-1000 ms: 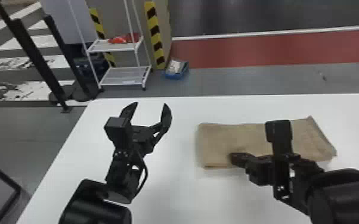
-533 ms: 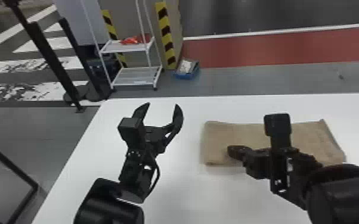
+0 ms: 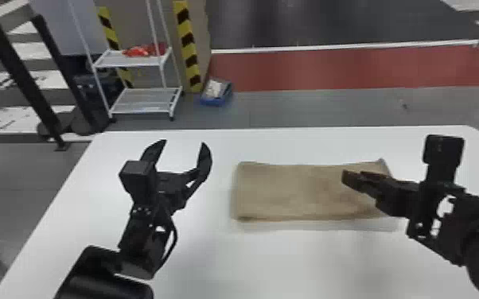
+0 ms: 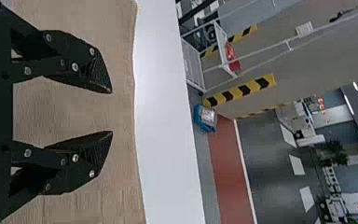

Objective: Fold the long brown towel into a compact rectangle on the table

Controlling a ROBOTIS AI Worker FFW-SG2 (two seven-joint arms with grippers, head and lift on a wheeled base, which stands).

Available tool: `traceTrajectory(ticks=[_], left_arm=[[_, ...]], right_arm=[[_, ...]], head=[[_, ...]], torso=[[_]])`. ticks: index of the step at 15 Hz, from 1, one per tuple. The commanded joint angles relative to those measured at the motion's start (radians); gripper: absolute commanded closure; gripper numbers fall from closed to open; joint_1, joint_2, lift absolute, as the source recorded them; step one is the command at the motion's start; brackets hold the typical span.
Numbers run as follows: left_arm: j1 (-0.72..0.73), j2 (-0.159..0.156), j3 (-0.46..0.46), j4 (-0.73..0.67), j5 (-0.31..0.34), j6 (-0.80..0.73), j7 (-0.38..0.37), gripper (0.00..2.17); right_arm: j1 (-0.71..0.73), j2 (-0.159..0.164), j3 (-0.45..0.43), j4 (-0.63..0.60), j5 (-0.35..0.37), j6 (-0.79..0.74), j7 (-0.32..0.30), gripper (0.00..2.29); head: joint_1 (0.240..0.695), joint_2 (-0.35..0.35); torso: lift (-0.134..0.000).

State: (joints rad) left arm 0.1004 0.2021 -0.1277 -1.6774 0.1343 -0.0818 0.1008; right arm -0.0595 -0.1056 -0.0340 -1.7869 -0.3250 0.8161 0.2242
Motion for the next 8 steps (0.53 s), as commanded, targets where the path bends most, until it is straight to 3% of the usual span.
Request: traceTrajectory(ticks=[1,2,8], left_arm=[[-0.002,-0.004,-0.016,-0.001,-0.007,0.001,-0.001,0.15],[-0.002,-0.004,-0.018,-0.001,-0.007,0.001,0.000,0.15],[0.002,-0.001,-0.026,-0.001,-0.031,0.001,0.004,0.15]], right_arm=[[-0.020,-0.022,-0.078,0.037,-0.023,-0.001,0.000,0.08],[-0.026,-0.026,-0.099,0.050,-0.023,-0.001,0.000,0.09],[-0.048,-0.075,-0.145,0.147,0.004,-0.041,0.001,0.15]], head=[[0.695,0.068],[0.695,0.024],[0.695,-0.063]], torso=[[-0.120],[-0.120],[-0.119]])
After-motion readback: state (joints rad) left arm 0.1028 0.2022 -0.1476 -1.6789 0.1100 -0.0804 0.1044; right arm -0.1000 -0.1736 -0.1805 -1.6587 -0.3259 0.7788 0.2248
